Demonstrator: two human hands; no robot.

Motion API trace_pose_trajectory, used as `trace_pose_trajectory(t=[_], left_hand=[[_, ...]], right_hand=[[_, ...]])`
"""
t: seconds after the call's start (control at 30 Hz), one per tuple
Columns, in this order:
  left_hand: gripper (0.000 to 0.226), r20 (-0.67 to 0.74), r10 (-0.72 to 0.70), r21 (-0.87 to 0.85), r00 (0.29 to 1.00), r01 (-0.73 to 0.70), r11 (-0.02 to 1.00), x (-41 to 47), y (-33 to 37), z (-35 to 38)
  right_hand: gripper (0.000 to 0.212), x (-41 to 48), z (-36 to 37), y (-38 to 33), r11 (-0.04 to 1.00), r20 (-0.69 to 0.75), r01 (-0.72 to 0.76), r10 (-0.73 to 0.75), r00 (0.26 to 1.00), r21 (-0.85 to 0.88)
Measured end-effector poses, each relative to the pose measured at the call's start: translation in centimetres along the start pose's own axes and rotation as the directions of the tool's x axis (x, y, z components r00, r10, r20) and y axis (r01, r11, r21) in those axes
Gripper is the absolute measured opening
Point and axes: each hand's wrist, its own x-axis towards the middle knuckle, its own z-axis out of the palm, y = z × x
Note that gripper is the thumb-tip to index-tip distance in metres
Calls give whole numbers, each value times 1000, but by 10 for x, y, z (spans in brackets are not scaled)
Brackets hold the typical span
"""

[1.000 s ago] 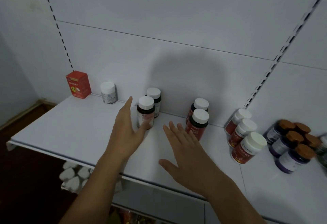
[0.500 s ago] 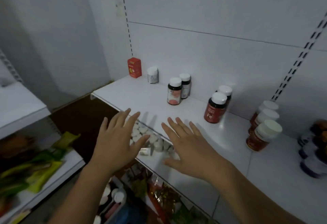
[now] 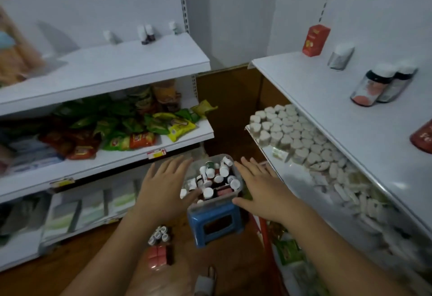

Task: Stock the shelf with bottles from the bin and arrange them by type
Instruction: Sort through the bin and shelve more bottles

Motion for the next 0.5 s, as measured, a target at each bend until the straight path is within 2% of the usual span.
trace_pose_trajectory(t=[0.13, 0.27, 0.4, 0.5], left_hand=[[86, 88, -73, -77, 994, 79, 994, 1, -34, 31], [83, 198, -113, -212, 974, 155, 965, 24, -57, 77], [77, 344, -109, -384, 933, 246, 890, 78, -75, 138], [69, 387, -86, -468, 918, 276, 839, 138, -82, 191]], right_hand=[[98, 36, 32, -2, 994, 67, -86, 81, 994, 73], [88, 78, 63, 1, 946, 143, -243, 215, 966, 215], [79, 137, 106, 12, 824, 188, -404, 357, 915, 397], [54, 186, 135, 22, 682, 206, -490, 457, 865, 543]])
